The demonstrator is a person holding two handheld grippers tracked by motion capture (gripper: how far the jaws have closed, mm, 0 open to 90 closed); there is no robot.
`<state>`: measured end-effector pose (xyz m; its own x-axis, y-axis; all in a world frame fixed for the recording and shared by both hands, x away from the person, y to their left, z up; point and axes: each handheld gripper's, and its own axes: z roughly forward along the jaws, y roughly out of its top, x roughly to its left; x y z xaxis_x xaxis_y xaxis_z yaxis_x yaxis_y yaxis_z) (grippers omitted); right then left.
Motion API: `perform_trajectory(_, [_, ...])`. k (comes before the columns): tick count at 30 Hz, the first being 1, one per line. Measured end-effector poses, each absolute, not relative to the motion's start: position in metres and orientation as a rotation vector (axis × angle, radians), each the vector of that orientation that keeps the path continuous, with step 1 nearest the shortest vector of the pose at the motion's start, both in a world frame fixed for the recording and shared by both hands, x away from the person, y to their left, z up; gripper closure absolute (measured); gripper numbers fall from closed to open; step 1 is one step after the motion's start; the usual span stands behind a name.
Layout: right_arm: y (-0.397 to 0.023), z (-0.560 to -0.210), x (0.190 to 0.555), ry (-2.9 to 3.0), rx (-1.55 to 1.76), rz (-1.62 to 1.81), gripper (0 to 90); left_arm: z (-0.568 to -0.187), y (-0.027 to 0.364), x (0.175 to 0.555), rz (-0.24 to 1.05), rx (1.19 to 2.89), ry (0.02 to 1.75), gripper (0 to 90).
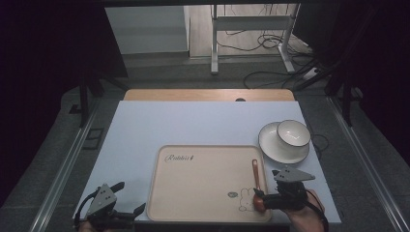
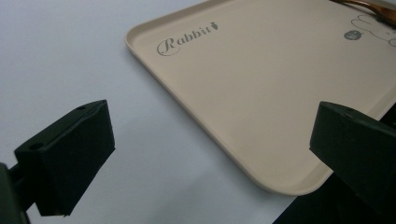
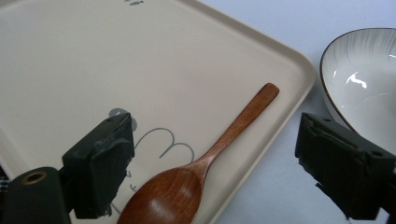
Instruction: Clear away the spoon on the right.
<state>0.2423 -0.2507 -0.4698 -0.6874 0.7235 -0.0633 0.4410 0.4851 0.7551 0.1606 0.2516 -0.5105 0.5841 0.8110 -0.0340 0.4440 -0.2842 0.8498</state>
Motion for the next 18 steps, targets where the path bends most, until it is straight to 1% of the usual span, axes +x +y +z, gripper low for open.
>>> perform_trajectory(7, [-0.255,-0.468,0.233,2.345,0.961,1.061,7.5,-0.511,0.252,0.161,0.518,1.921,1.008,0.0])
perform_trajectory(18, [-0.267,-0.466,0.224,2.294,0.957,1.091,4.1,-0.511,0.252,0.161,0.519,1.92,1.009,0.0])
